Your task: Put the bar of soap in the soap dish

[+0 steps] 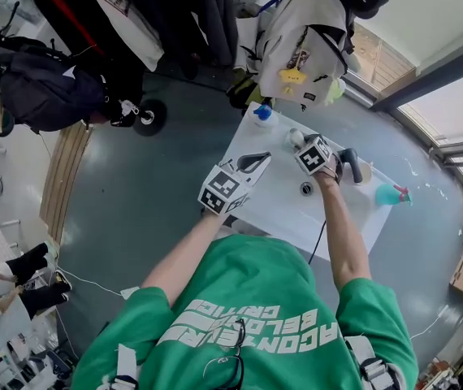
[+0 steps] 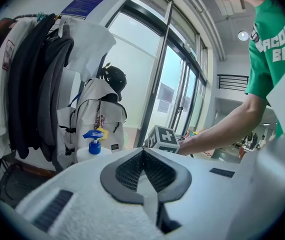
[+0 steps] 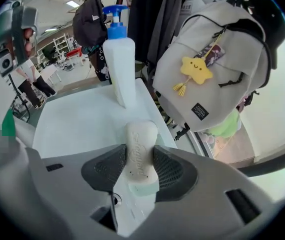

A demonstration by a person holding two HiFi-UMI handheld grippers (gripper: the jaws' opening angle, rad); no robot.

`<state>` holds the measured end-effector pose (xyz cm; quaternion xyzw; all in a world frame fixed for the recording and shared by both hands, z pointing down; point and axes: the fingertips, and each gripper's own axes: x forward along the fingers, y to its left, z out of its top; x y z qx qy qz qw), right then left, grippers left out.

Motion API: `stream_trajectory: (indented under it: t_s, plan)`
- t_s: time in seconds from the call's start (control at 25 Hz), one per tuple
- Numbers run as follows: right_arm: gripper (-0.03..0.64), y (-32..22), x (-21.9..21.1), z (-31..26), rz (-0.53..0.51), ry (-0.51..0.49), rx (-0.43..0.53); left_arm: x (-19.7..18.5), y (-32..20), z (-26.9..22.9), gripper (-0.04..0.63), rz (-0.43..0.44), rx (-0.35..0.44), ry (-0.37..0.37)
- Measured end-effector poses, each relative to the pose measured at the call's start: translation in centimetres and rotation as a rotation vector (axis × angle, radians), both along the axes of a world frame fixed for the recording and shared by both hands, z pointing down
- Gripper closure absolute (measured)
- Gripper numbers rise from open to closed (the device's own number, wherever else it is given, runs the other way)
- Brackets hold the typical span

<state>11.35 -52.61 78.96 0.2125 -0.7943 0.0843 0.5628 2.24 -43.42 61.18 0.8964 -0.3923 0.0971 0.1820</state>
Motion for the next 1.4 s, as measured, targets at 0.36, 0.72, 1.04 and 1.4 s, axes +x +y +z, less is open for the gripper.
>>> stream_trajectory:
  t_s: [0.36, 0.72, 1.04, 1.4]
  plan:
    - [0.437, -0.2, 0.0, 2.0, -0.025, 0.042, -0.061, -0.6, -0.3, 0.4, 0.588, -0.02, -0.013, -0.002]
    - [0.437, -0.8, -0.9, 2.2, -0.01, 0.021, -0.087, -1.3, -0.5, 0.8, 0.588, -0.031, -0.028, -0.006]
    - [0.437, -1.2, -2.1, 2.3, 0.005, -0.019, -0.074, -1.6, -0.6, 0.9, 0.588, -0.04, -0.033, -0.003]
    - [0.436, -1.1, -2.0, 2.2, 0.044, -0.024, -0.091, -2.2, -0.7, 0.8, 0.588, -0.044, -0.037, -0.001]
